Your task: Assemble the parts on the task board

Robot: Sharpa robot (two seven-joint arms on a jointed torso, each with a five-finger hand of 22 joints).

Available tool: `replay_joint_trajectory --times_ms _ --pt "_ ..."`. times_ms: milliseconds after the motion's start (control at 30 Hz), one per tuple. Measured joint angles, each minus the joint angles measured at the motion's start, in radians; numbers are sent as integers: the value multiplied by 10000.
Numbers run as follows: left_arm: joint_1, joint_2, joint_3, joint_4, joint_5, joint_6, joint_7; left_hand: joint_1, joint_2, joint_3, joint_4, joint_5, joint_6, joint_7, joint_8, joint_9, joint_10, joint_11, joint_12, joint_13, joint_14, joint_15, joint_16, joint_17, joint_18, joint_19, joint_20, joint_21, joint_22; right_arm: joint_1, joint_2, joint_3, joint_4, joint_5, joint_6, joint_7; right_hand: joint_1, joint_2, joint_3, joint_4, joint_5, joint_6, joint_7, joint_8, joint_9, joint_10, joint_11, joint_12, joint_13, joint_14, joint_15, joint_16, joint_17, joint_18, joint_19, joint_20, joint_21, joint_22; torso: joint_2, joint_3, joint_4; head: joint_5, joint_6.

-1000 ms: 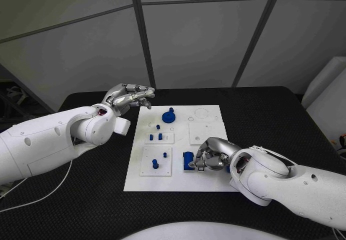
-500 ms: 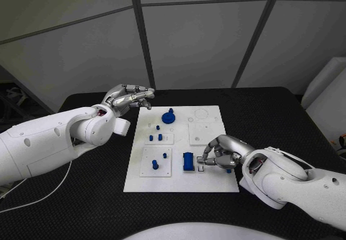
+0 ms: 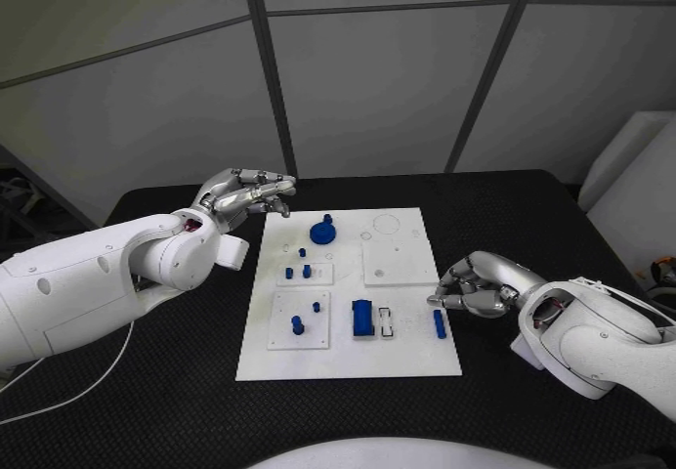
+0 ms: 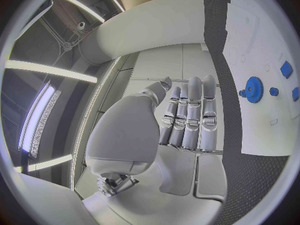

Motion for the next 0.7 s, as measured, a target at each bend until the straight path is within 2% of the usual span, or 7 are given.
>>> replay_joint_trajectory --times_ms 233,300,700 --pt "-13 7 0 -10 0 2 0 0 0 0 0 0 0 0 0 0 0 0 0 0 0 0 0 -9 -1 0 0 0 0 -44 -90 -7 -71 -516 154 -311 -3 -3 -102 102 216 300 -127 0 11 0 0 2 -8 0 0 0 0 1 0 -1 0 0 11 9 -5 -108 -7" --pt "-15 11 0 -12 0 2 0 0 0 0 0 0 0 0 0 0 0 0 0 0 0 0 0 -10 -1 0 0 0 0 -70 -95 -9 -82 -648 209 -399 -22 -21 -119 119 222 333 -94 0 29 0 0 2 -13 0 -1 0 0 0 0 -1 0 -1 12 3 6 -129 -14" --pt "-24 6 -2 -15 0 10 0 0 0 0 0 0 0 0 0 0 0 0 0 0 0 0 0 -8 -1 0 0 0 1 -313 22 -22 -151 -1195 646 -795 -59 -139 -190 190 223 420 -180 0 81 55 -55 -41 -43 0 -1 0 -1 0 0 -1 0 -2 11 -5 25 -148 -71"
